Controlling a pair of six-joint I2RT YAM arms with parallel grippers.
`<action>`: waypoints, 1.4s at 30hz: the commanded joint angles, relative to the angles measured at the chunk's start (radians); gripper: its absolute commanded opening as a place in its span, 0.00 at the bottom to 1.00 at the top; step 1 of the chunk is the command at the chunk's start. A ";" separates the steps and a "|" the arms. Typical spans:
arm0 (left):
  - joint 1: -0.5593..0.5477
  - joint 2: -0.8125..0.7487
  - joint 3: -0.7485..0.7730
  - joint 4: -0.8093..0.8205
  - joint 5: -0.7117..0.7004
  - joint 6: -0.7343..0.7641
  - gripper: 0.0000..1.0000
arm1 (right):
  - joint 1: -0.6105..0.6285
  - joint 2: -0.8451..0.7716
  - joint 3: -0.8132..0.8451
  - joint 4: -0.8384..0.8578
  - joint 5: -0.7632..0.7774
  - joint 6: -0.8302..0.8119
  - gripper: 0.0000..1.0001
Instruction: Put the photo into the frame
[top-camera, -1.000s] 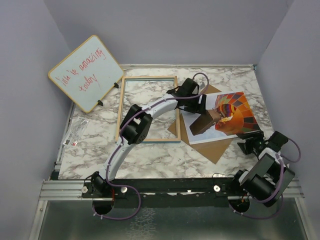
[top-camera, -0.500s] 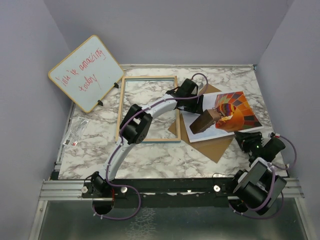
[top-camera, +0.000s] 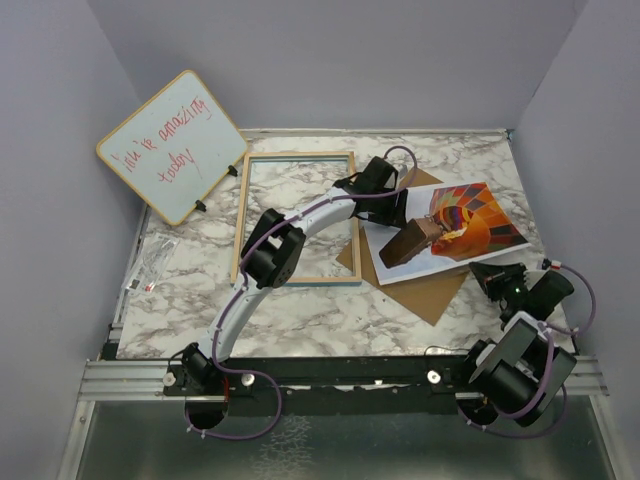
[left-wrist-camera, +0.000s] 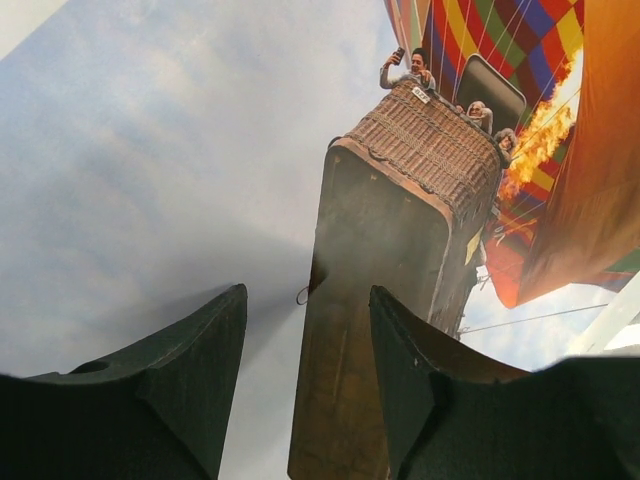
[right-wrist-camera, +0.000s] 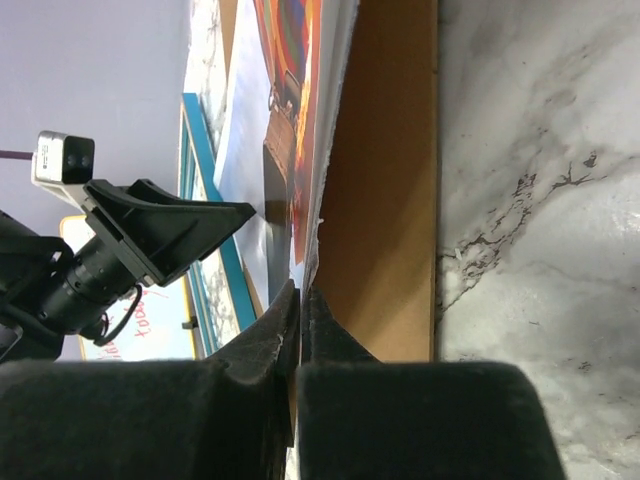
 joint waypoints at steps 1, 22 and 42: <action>-0.003 0.114 -0.019 -0.175 -0.083 0.017 0.57 | 0.002 0.000 0.041 -0.029 -0.031 -0.024 0.01; 0.011 -0.027 0.096 -0.157 -0.089 0.052 0.97 | 0.002 -0.318 0.389 -0.829 0.311 -0.110 0.01; -0.004 -0.025 0.062 -0.105 0.029 0.054 0.89 | 0.002 -0.013 0.219 -0.712 0.376 -0.106 0.58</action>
